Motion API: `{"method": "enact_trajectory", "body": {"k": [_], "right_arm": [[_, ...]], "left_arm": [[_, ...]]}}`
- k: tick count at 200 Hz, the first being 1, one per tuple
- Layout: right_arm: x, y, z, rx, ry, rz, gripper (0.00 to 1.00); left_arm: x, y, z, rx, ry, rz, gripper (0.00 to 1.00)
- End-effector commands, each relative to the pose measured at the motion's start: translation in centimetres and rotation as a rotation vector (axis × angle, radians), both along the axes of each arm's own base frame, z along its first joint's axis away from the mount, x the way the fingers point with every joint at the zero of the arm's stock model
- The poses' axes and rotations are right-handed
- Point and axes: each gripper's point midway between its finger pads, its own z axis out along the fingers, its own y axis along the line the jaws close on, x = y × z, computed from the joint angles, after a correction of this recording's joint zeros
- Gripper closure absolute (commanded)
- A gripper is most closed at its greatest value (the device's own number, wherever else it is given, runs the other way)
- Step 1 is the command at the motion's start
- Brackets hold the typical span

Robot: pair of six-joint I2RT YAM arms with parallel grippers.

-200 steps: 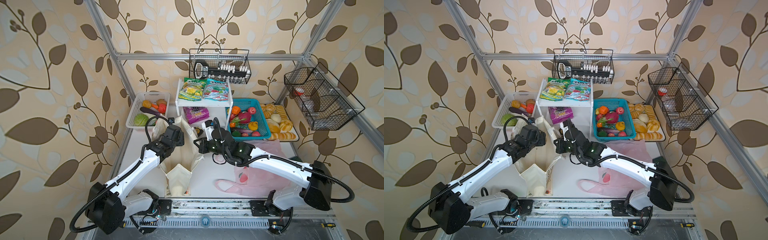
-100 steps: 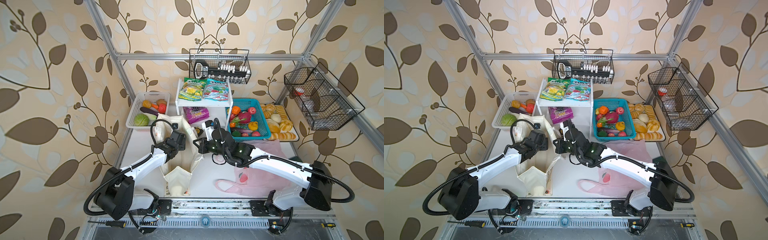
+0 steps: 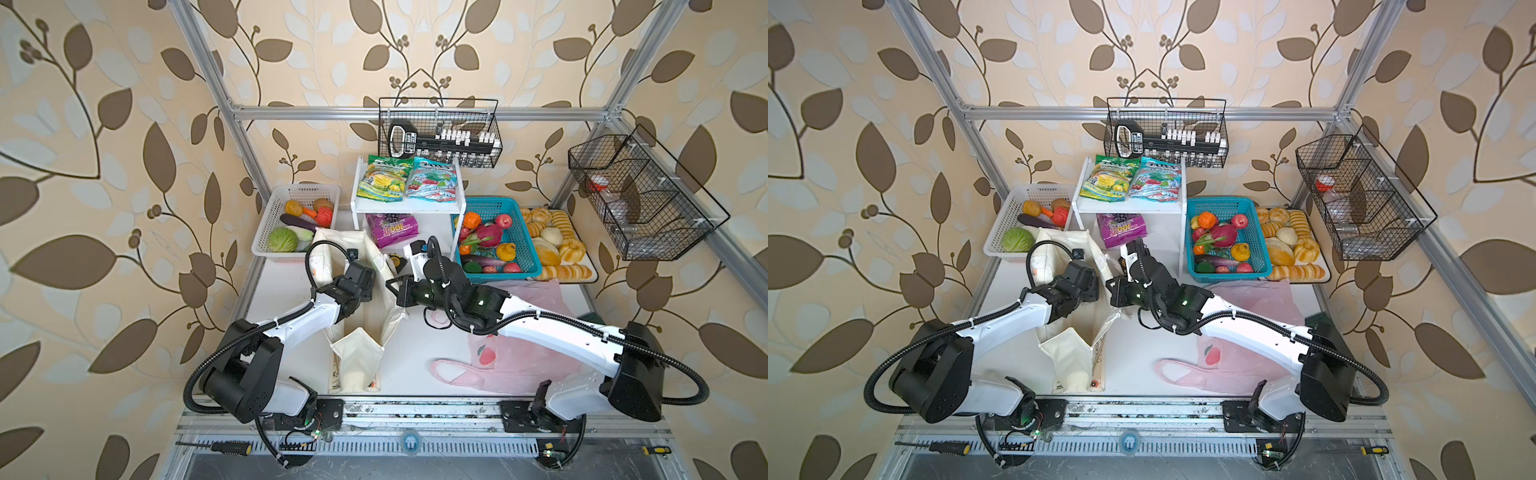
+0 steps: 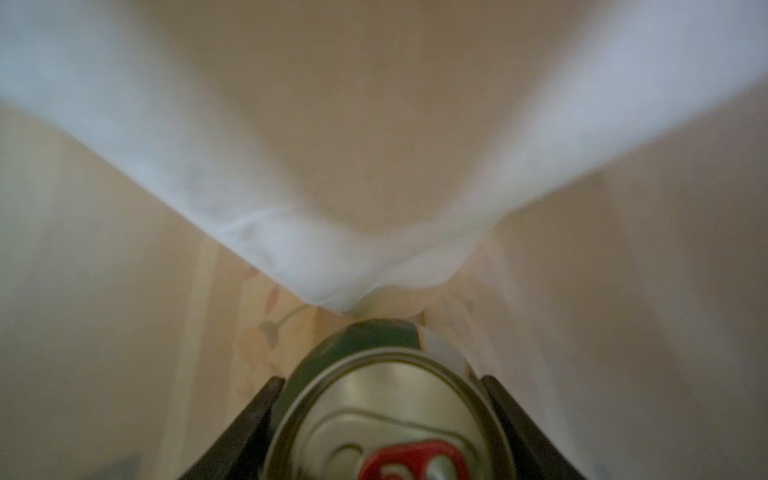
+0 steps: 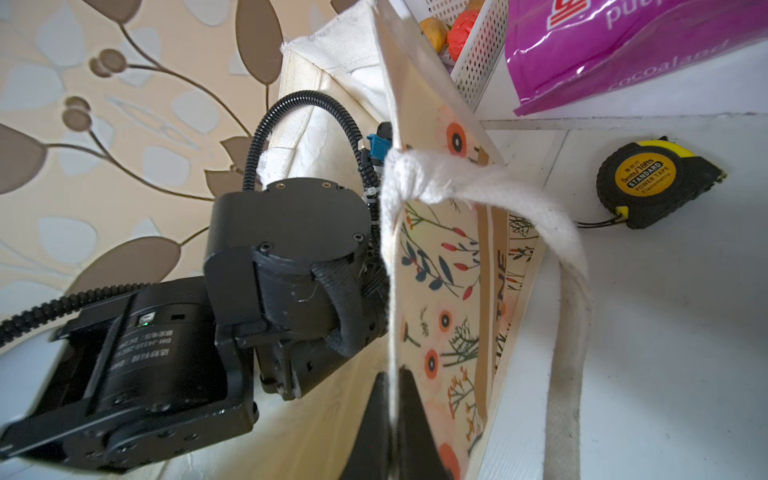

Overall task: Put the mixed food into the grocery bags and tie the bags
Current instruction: 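Lower the can into the tote with the left gripper while right holds the handle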

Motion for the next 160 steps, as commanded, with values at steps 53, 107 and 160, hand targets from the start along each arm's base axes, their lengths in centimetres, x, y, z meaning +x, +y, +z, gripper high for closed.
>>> {"method": "enact_trajectory", "body": {"k": [53,107,160], "right_arm": [[-0.7,0.1,1.8,0.065,-0.028,0.006,0.94],[-0.5,0.3,1.3,0.059,-0.023,0.008,0.93],[-0.4,0.4,1.3,0.058,-0.028,0.008,0.89]], "left_arm": [[0.0,0.5,-1.1,-0.015,0.023,0.062,0.48],[0.0,0.2,2.4,-0.019,-0.034,0.011,0.23],[-0.3,0.0,6.6,-0.032,-0.088,-0.036,0.10]]}}
